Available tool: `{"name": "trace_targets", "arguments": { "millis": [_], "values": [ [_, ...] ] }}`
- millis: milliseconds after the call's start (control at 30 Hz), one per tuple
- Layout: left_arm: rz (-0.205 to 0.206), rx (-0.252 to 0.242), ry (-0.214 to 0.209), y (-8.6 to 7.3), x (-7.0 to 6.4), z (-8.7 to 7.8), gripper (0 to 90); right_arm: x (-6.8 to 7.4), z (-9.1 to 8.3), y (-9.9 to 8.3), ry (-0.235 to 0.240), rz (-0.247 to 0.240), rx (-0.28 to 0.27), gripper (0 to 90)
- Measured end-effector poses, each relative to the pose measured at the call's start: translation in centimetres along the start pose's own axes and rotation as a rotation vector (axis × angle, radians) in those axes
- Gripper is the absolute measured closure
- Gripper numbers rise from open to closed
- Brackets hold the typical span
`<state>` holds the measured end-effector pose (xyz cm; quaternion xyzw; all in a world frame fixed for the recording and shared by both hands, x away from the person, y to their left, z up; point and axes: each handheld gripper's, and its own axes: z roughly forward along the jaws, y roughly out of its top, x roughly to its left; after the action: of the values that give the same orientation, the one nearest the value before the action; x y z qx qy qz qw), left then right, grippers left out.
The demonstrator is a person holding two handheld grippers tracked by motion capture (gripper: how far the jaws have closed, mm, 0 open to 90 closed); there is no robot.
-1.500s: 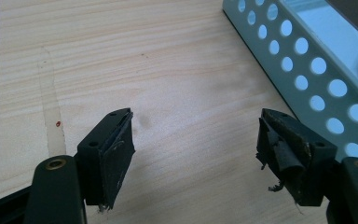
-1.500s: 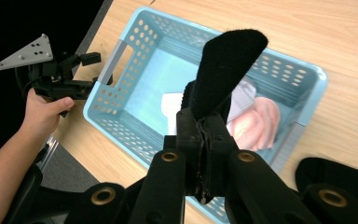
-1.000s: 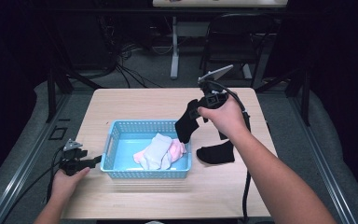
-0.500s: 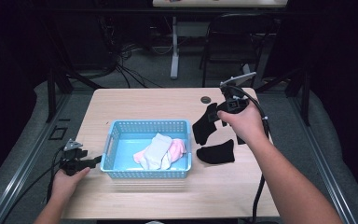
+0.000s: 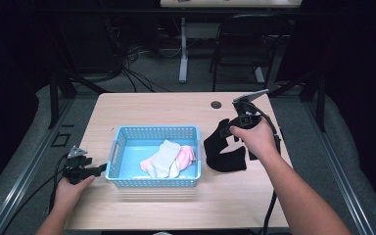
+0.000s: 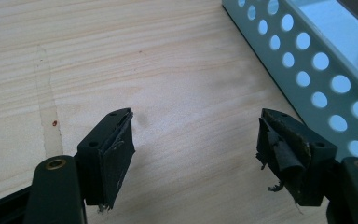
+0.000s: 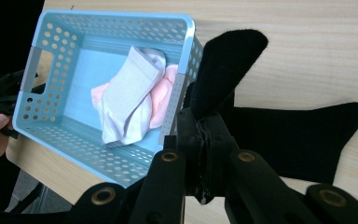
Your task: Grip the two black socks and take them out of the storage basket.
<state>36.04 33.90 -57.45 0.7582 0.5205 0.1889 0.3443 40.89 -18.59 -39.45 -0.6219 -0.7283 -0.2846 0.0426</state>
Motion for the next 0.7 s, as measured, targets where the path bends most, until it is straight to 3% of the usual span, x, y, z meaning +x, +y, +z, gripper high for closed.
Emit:
{"name": "trace_targets", "arguments": {
  "millis": [300, 433, 700],
  "values": [
    [0.000, 0.000, 0.001, 0.0, 0.0, 0.0, 27.1, -0.8, 1.5, -0.5, 0.014, 0.013, 0.023, 87.4],
    [0.001, 0.001, 0.000, 0.0, 0.0, 0.0, 27.1, -1.8, 2.5, -1.1, -0.004, 0.039, 0.026, 87.3],
    [0.003, 0.007, 0.002, 0.0, 0.0, 0.0, 27.1, -4.2, 4.1, -1.8, -0.086, 0.051, 0.031, 87.1]
  ]
}}
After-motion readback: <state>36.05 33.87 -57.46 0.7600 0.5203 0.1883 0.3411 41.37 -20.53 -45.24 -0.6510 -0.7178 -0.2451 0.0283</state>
